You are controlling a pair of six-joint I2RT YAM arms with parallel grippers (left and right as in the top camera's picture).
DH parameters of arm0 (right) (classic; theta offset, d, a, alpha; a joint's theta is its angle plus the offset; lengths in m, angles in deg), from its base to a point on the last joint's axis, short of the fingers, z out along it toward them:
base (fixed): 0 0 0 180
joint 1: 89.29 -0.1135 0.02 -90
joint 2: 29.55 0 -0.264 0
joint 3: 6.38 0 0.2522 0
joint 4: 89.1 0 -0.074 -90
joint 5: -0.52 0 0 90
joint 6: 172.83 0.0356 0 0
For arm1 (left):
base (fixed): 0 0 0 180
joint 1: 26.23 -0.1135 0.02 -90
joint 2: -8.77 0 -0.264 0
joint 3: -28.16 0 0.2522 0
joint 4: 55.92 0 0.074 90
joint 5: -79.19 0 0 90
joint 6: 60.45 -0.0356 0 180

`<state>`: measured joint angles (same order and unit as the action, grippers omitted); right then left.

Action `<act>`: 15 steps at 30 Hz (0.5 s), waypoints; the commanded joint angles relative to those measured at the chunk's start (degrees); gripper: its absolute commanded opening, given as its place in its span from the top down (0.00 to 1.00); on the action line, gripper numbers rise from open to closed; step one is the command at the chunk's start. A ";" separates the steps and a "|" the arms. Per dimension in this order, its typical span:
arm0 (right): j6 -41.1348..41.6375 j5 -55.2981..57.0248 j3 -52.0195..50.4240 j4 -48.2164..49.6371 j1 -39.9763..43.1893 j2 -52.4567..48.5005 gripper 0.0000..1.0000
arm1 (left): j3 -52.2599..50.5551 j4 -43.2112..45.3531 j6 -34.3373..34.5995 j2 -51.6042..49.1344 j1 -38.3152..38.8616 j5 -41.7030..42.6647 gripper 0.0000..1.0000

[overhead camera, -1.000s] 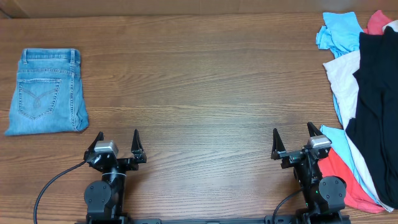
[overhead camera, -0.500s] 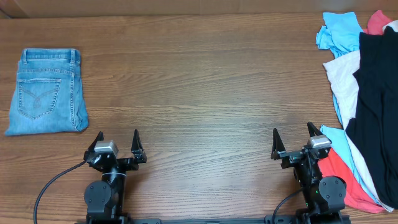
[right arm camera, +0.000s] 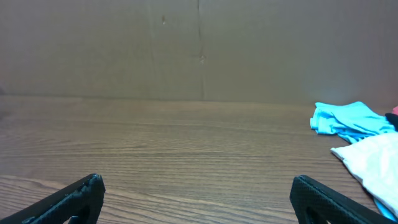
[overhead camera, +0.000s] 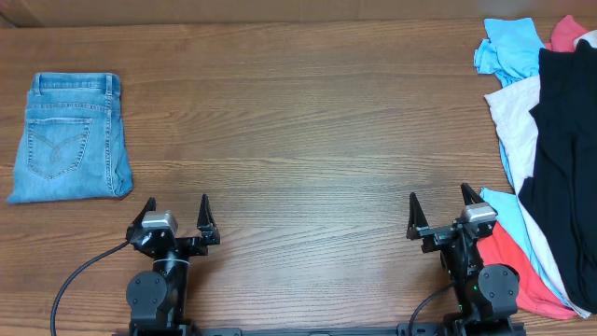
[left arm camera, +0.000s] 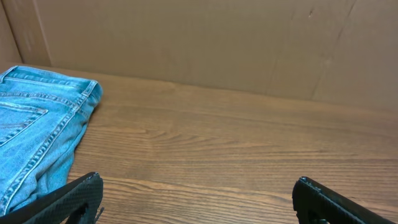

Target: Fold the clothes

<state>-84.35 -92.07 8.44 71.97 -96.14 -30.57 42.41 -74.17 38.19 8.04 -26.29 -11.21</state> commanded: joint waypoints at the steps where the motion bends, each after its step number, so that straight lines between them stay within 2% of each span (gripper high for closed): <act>1: 0.04 -0.04 -0.42 0.17 -0.15 0.28 0.00 | -0.17 0.02 -0.48 0.35 -0.31 1.09 0.00; 3: 0.28 -0.04 -0.42 0.20 -0.20 0.00 0.00 | -0.17 0.04 -0.48 0.35 -0.31 1.05 0.00; 6: 6.58 0.04 -0.39 0.31 -0.15 -0.13 0.00 | -0.15 0.02 2.01 0.35 -0.31 1.11 0.00; 9: 8.46 0.11 -0.15 0.11 -0.15 -0.13 0.00 | 0.39 -0.42 2.32 0.35 -0.31 1.11 0.00; 15: 9.07 5.42 4.72 -4.85 -0.15 -2.10 0.00 | 7.19 -9.22 2.78 -0.07 -0.31 1.27 0.00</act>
<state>-76.76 -90.24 9.01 68.23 -96.14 -31.35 45.10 -80.01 39.96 8.01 -26.29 -11.00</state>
